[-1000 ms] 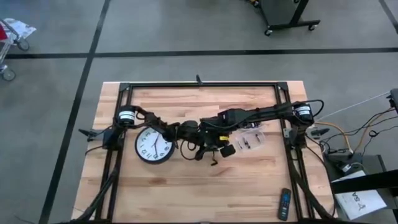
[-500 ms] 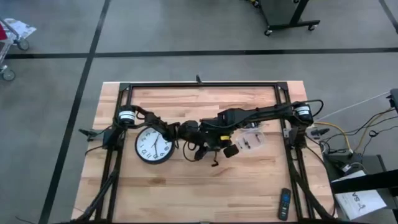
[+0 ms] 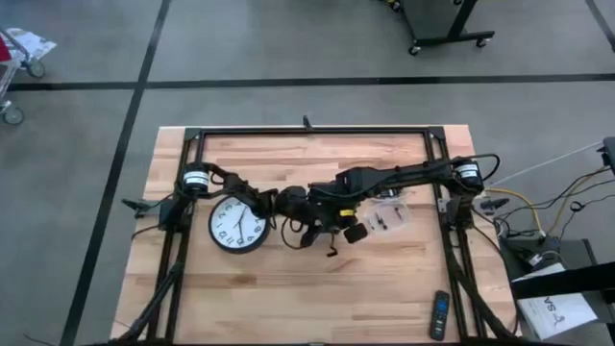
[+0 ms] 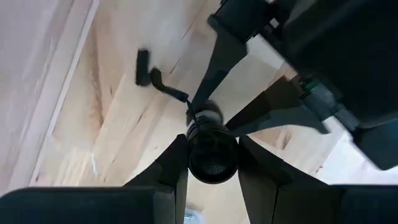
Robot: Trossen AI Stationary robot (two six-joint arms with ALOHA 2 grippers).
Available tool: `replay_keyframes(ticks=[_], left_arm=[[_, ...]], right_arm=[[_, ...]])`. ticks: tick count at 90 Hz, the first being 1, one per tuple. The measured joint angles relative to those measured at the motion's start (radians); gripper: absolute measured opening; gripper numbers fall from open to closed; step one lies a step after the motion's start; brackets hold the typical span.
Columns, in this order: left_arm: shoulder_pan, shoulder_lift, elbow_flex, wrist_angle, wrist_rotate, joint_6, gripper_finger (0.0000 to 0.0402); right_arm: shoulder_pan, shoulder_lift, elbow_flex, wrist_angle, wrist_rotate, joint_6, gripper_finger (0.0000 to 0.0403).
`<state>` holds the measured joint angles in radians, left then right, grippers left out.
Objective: Insert battery
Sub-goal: Close the black battery compartment
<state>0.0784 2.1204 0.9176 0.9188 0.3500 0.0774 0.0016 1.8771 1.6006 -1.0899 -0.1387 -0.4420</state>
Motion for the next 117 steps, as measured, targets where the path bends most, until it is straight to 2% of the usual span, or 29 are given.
replay_keyframes(ticks=[65,117], left_arm=[[0.000,0.013,0.000,0.005,0.001,0.003,0.0128],[0.000,0.016,0.000,-0.004,0.000,-0.008,0.0145]], right_arm=[[0.000,0.017,0.007,-0.021,-0.019,0.069,0.0087],[0.000,0.021,0.004,-0.030,-0.005,0.110,0.0087]])
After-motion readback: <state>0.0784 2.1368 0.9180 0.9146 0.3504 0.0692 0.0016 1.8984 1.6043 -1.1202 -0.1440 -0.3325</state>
